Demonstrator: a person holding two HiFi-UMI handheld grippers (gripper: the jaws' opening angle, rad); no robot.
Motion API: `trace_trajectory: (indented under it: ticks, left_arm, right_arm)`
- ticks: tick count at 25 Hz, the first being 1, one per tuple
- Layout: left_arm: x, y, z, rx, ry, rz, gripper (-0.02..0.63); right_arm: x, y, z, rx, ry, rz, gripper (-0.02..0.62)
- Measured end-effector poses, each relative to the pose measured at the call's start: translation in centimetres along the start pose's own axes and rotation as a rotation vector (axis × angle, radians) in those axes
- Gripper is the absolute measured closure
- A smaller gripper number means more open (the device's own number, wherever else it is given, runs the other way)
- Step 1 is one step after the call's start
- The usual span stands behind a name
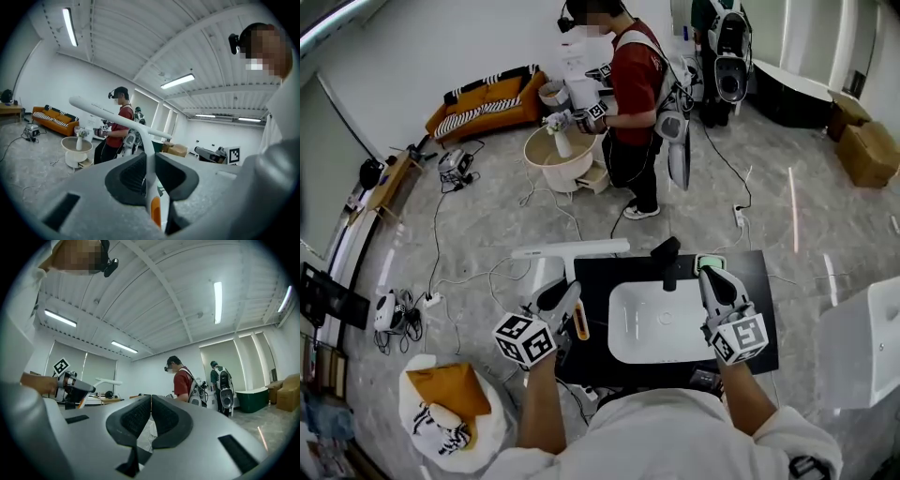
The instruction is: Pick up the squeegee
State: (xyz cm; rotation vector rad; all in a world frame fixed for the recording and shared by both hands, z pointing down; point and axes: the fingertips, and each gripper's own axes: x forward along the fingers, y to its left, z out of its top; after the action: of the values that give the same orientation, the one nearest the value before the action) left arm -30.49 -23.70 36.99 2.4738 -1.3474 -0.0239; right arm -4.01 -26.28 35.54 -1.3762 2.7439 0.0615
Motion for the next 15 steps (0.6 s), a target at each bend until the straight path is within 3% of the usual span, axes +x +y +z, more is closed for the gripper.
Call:
trace_trajectory:
  ticks: [5, 10, 15]
  left_arm:
    - [-2.3, -0.4, 2.7, 0.057, -0.124, 0.012, 0.535]
    - [-4.5, -0.9, 4.0, 0.119, -0.228, 0.039, 0.535]
    - [-7.0, -1.3, 4.5, 0.220, -0.266, 0.113, 0.535]
  right_arm:
    - [-0.3, 1.0, 2.1, -0.038, -0.004, -0.006, 0.580]
    - [-0.6, 1.1, 4.1, -0.064, -0.012, -0.071, 0.580]
    - [-1.4, 1.5, 4.9, -0.052, -0.014, -0.131, 0.580]
